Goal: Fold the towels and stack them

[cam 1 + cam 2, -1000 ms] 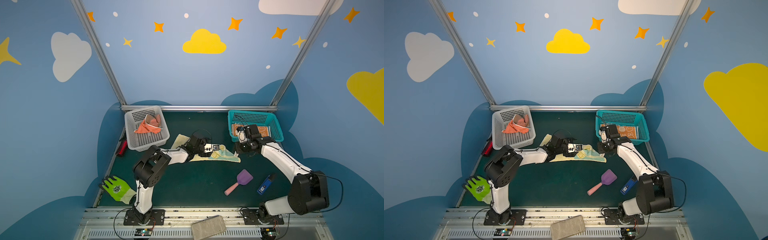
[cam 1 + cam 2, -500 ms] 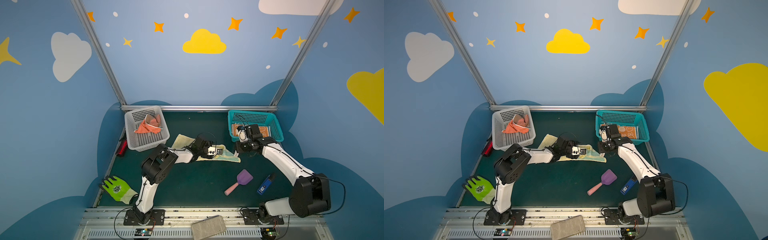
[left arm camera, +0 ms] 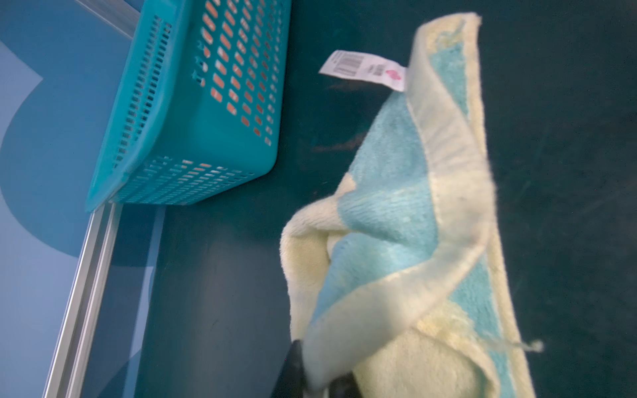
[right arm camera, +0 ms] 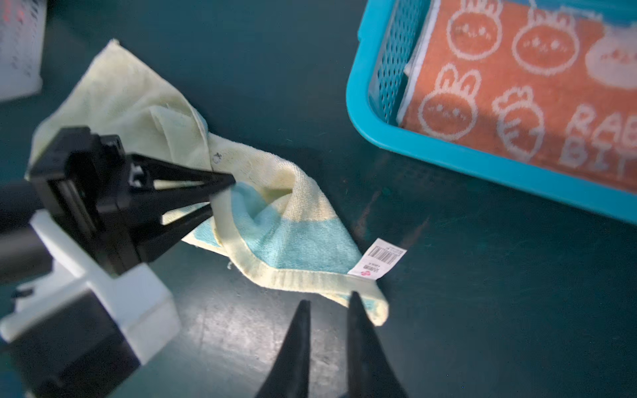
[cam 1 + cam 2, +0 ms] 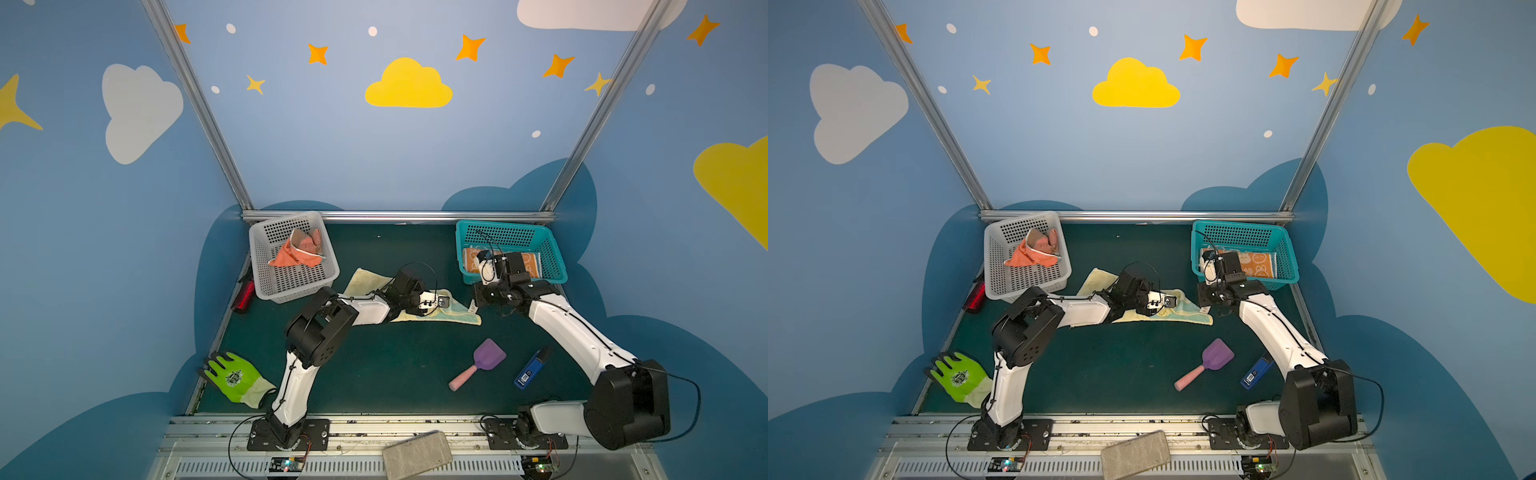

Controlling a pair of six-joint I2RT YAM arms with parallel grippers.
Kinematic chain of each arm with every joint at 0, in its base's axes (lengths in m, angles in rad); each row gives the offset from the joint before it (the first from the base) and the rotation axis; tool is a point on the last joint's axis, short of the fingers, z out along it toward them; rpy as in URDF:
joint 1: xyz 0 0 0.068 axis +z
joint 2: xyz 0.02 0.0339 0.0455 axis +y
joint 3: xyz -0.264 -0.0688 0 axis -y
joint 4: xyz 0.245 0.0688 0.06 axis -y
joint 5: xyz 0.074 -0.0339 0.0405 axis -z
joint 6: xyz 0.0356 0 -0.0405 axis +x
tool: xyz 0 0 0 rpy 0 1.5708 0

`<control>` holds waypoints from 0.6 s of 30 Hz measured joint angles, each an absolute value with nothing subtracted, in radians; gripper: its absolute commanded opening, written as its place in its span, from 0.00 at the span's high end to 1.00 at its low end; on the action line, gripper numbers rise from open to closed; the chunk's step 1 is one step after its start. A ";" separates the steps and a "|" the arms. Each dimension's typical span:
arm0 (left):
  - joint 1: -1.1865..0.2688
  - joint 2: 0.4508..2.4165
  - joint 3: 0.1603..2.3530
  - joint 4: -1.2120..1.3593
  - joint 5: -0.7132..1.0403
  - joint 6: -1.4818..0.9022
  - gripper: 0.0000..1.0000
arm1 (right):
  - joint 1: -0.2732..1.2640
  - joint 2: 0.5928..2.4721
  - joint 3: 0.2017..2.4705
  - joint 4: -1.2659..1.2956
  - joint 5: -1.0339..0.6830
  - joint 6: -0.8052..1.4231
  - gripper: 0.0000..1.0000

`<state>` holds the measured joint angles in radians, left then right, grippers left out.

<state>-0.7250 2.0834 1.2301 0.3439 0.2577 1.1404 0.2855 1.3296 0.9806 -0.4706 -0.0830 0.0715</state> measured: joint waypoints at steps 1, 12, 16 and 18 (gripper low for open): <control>-0.726 2.083 1.230 0.338 0.257 1.140 0.97 | 0.284 1.316 0.964 -0.455 -0.081 0.078 1.00; -0.731 1.993 1.166 0.296 0.143 1.059 0.97 | 0.287 1.242 0.836 -0.220 -0.200 0.029 0.55; -0.731 1.907 1.147 0.242 0.080 1.007 0.97 | 0.300 1.218 0.768 -0.144 -0.208 -0.009 0.48; -0.731 1.862 1.148 0.196 0.046 0.966 0.97 | 0.311 1.201 0.736 -0.111 -0.204 -0.080 0.45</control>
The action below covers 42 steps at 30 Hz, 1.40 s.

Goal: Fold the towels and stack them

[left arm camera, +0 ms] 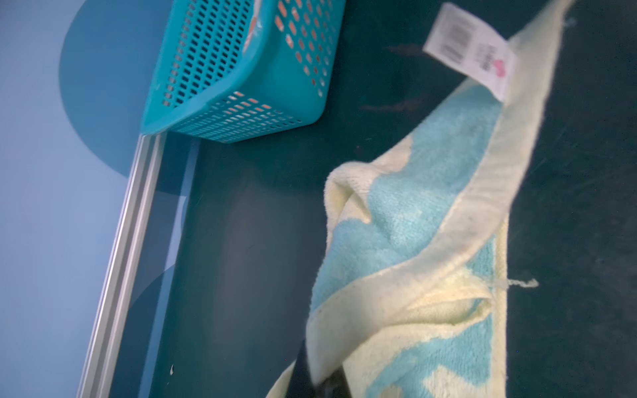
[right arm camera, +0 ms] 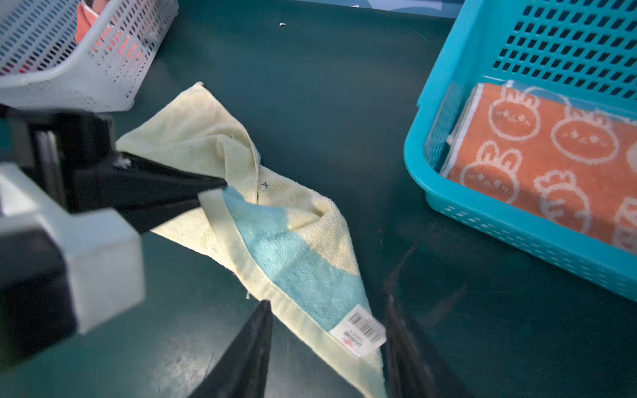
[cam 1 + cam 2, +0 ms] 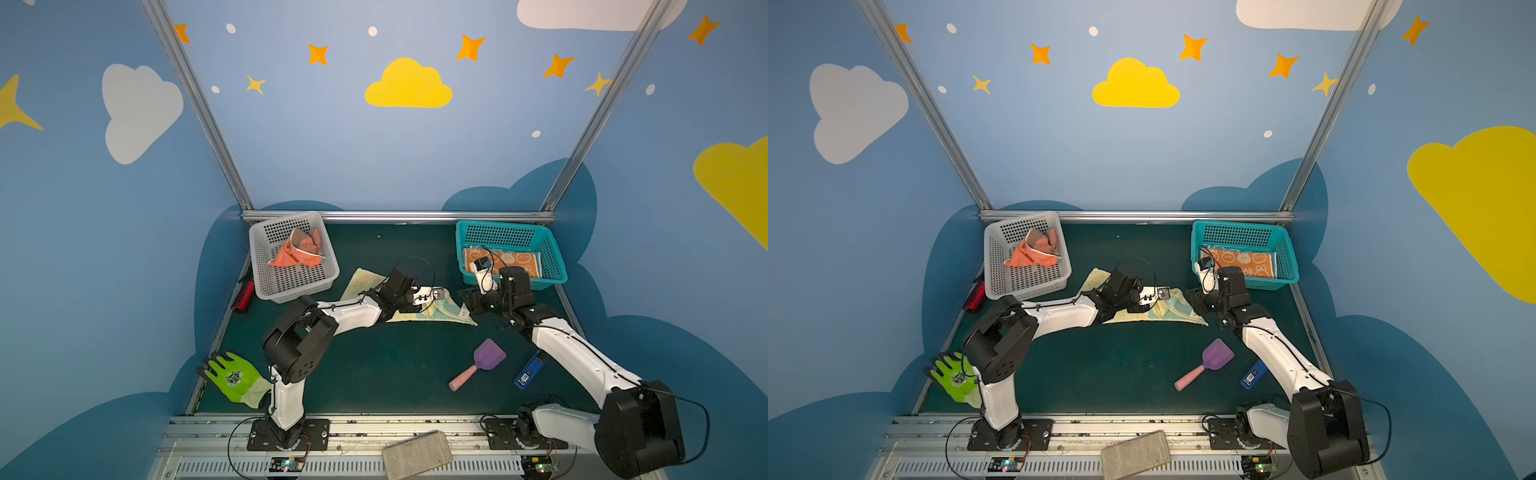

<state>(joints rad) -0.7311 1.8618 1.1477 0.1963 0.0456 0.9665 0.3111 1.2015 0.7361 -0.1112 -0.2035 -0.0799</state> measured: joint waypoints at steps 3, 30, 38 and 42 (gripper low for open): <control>-0.729 1.814 1.148 0.126 0.007 0.912 0.97 | 0.316 1.192 0.713 -0.083 -0.195 -0.225 0.44; -0.530 1.993 1.435 -0.463 0.070 0.458 0.97 | 0.615 1.472 0.783 -0.215 -0.159 -0.739 0.46; -0.516 2.014 1.468 -0.506 0.134 0.417 0.97 | 0.691 1.637 0.969 -0.360 -0.075 -0.670 0.49; -0.515 2.014 1.468 -0.506 0.146 0.409 0.97 | 0.695 1.702 1.031 -0.454 -0.065 -0.666 0.49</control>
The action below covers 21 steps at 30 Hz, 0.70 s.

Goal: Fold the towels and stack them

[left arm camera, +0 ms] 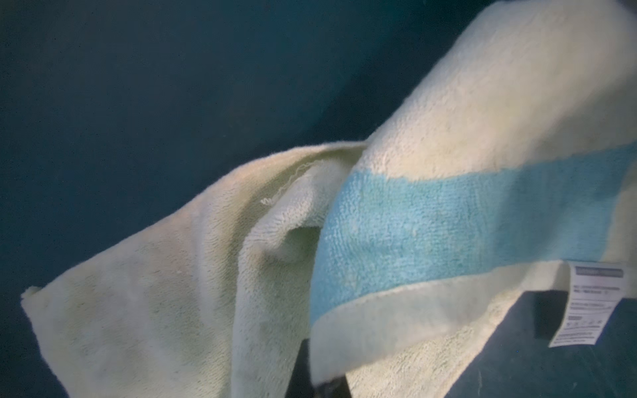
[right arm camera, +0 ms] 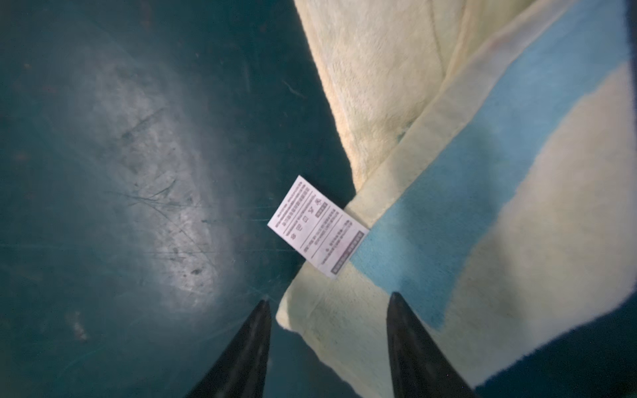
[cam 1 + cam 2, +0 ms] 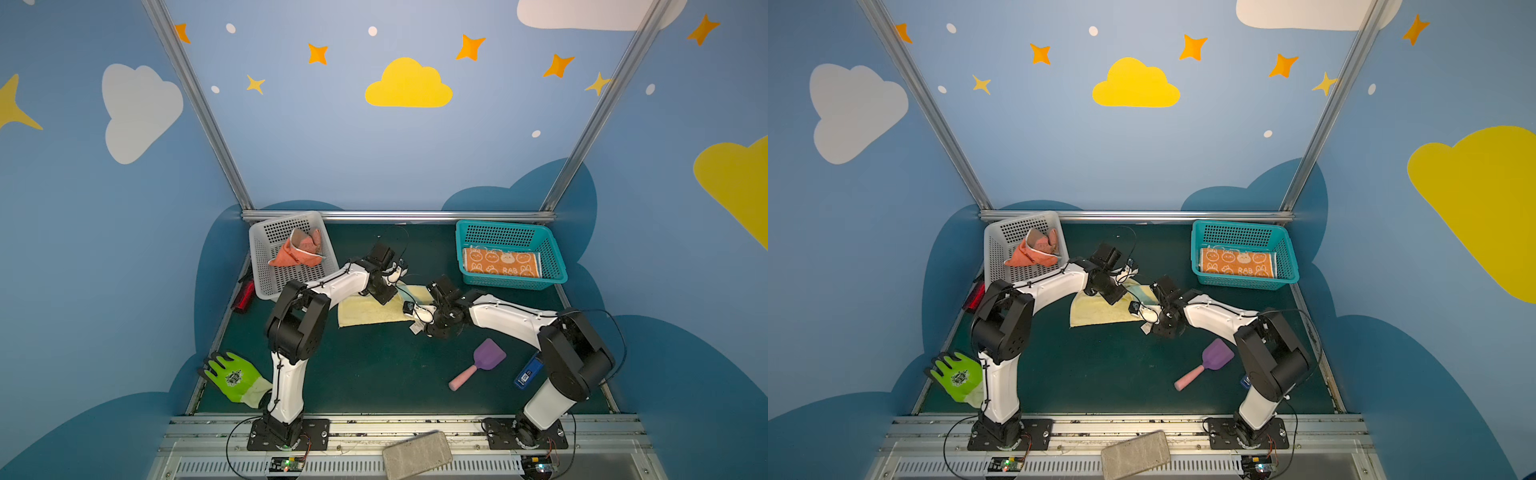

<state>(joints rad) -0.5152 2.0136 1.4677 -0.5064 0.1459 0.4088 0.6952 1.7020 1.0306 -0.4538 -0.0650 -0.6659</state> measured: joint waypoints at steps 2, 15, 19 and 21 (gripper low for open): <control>-0.515 2.014 1.468 -0.506 0.146 0.406 0.97 | 0.696 1.733 1.053 -0.491 -0.059 -0.664 0.49; -0.509 2.014 1.465 -0.503 0.153 0.403 0.97 | 0.693 1.854 1.174 -0.613 -0.046 -0.656 0.46; -0.506 2.014 1.464 -0.499 0.153 0.403 0.97 | 0.689 1.877 1.205 -0.644 -0.045 -0.662 0.53; -0.504 2.014 1.463 -0.498 0.153 0.403 0.97 | 0.689 1.885 1.215 -0.653 -0.042 -0.664 0.58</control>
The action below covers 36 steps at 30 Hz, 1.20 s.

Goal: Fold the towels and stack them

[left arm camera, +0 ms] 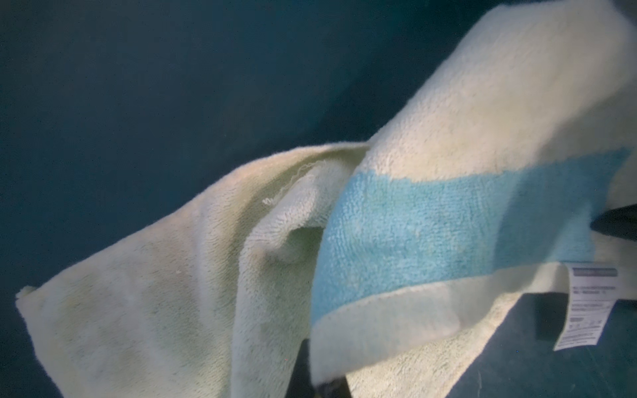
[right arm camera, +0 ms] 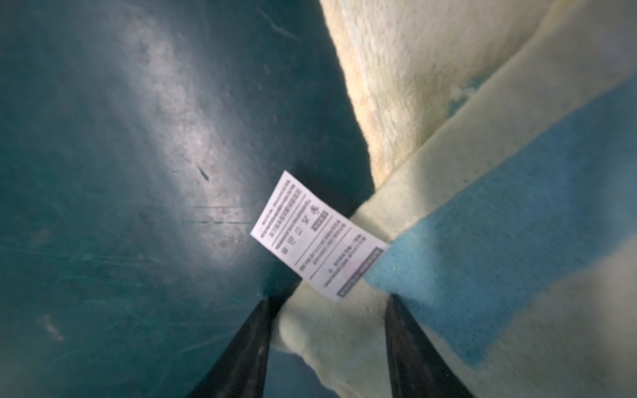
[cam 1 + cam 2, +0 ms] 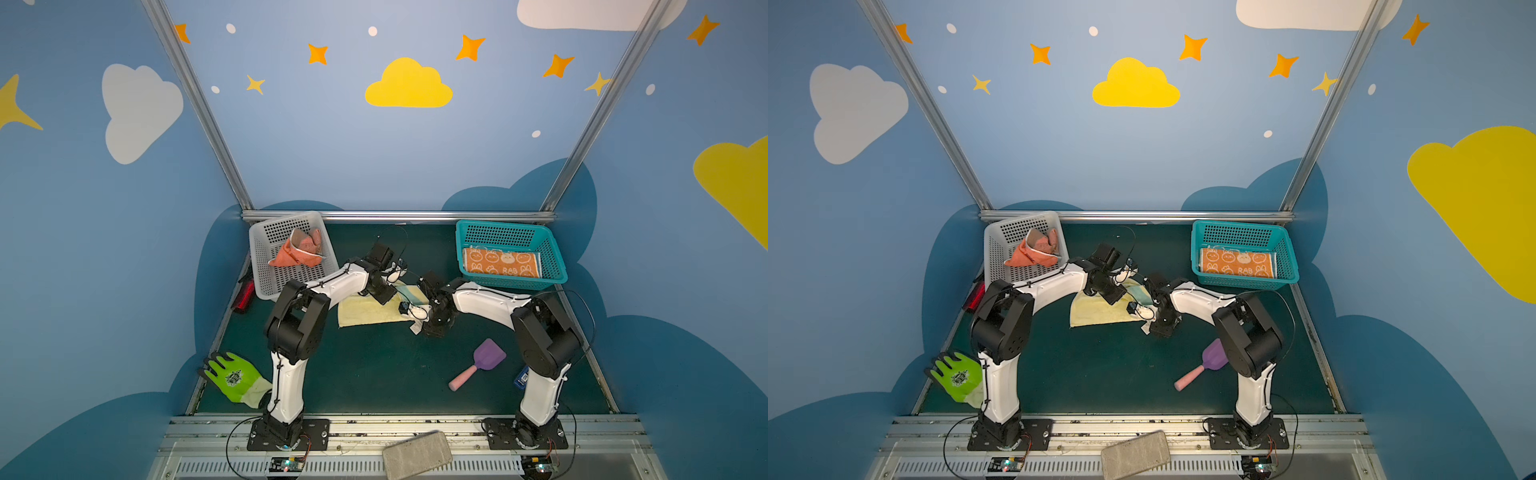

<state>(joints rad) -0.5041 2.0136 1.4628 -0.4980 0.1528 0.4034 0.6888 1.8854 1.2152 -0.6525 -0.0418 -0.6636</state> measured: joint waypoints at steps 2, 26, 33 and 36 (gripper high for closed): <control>-0.504 2.014 1.462 -0.498 0.153 0.403 0.97 | 0.686 1.896 1.230 -0.661 -0.036 -0.667 0.68; -0.443 1.888 1.464 -0.498 0.149 0.229 0.97 | 0.511 1.573 1.211 -0.566 -0.229 -0.493 1.00; -0.434 1.601 1.510 -0.448 0.149 0.188 0.97 | 0.456 1.490 1.377 -0.512 -0.223 -0.373 1.00; -0.439 1.512 1.554 -0.437 0.149 0.187 0.97 | 0.451 1.467 1.429 -0.471 -0.219 -0.319 1.00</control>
<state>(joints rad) -0.4389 1.5116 1.5539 -0.4370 0.1486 0.1867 0.4507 1.4670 1.4288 -0.4706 -0.2192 -0.3191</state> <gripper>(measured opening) 0.049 0.052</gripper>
